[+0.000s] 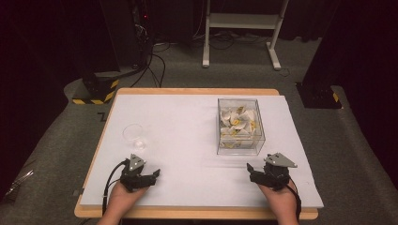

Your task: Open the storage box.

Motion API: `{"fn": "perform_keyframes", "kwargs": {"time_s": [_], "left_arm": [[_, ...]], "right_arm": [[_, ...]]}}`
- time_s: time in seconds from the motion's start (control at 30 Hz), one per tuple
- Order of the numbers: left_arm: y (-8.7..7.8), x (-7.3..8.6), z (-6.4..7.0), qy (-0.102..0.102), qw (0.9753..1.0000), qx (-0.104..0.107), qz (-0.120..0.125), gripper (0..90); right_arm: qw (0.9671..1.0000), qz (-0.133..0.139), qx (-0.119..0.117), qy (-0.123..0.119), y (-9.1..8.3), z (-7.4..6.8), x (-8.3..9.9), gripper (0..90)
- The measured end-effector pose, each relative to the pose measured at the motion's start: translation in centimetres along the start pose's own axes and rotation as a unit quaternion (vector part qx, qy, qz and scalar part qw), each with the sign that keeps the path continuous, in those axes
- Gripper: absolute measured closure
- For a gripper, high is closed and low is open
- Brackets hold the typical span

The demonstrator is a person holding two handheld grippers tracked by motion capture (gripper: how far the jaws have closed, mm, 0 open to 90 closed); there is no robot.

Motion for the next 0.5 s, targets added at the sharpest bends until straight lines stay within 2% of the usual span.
{"fn": "perform_keyframes", "kwargs": {"time_s": [0.5], "left_arm": [[0.0,0.0,0.0,0.001,1.0000,0.001,-0.001,24.5]], "right_arm": [[0.9996,0.012,-0.017,-0.021,0.1,-2.1,-1.1,14.5]]}}
Point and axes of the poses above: each handheld gripper's, and its own axes: y roughly forward along the jaws, x roughly out of its underside, z roughly to its right, the point moved 1 cm from there along y, roughly forward along the jaws, and after that the axes turned 11 degrees about -y, right-handed, at the moved point
